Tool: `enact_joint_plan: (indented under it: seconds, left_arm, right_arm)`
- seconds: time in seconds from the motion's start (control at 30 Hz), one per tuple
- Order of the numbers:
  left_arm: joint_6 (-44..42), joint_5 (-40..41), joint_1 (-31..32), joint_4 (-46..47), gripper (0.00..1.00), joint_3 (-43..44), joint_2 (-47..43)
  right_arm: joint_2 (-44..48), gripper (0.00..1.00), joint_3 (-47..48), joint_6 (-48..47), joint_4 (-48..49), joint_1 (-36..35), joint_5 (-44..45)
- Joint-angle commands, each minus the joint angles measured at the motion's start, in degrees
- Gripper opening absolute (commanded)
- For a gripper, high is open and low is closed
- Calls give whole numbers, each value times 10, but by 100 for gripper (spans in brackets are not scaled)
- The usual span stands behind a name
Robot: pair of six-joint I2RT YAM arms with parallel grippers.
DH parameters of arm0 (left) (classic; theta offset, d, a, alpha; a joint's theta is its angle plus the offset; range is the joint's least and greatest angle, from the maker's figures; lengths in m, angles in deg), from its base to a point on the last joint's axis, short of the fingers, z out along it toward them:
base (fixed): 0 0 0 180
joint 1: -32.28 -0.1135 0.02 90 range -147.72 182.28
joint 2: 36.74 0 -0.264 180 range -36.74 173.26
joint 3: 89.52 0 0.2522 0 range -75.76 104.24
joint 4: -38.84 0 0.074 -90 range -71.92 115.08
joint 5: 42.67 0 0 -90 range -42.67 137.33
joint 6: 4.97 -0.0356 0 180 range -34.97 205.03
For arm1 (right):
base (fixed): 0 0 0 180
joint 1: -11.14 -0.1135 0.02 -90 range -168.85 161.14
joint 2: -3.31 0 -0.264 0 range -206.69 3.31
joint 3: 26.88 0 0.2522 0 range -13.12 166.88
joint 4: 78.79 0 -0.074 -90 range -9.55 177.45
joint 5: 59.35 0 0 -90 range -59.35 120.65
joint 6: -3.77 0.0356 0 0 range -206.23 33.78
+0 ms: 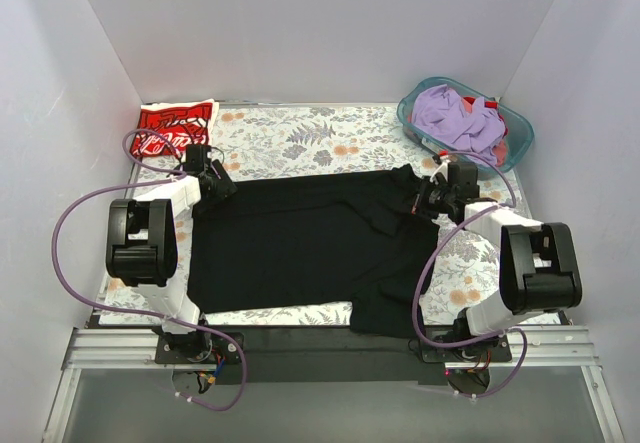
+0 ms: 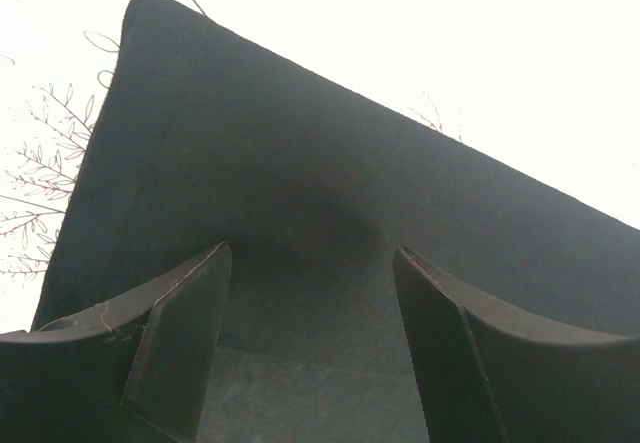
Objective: Fold and stack the t-shirts
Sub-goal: Fold the tshirt
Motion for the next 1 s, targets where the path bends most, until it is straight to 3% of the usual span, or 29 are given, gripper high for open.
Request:
enact_joint_plan:
  seconds: [0.0, 0.4, 0.63, 0.97]
  left_arm:
    - [-7, 25, -5, -26, 65, 16, 12]
    - [-13, 26, -8, -43, 65, 18, 16]
    - [-15, 23, -8, -44, 65, 16, 20]
    - [-21, 26, -8, -43, 65, 19, 27]
  right_arm:
    - [45, 1, -8, 5, -31, 4, 7]
    - [46, 1, -55, 12, -91, 6, 27]
    - [21, 35, 36, -27, -93, 25, 15]
    - [-70, 39, 212, -33, -84, 46, 30]
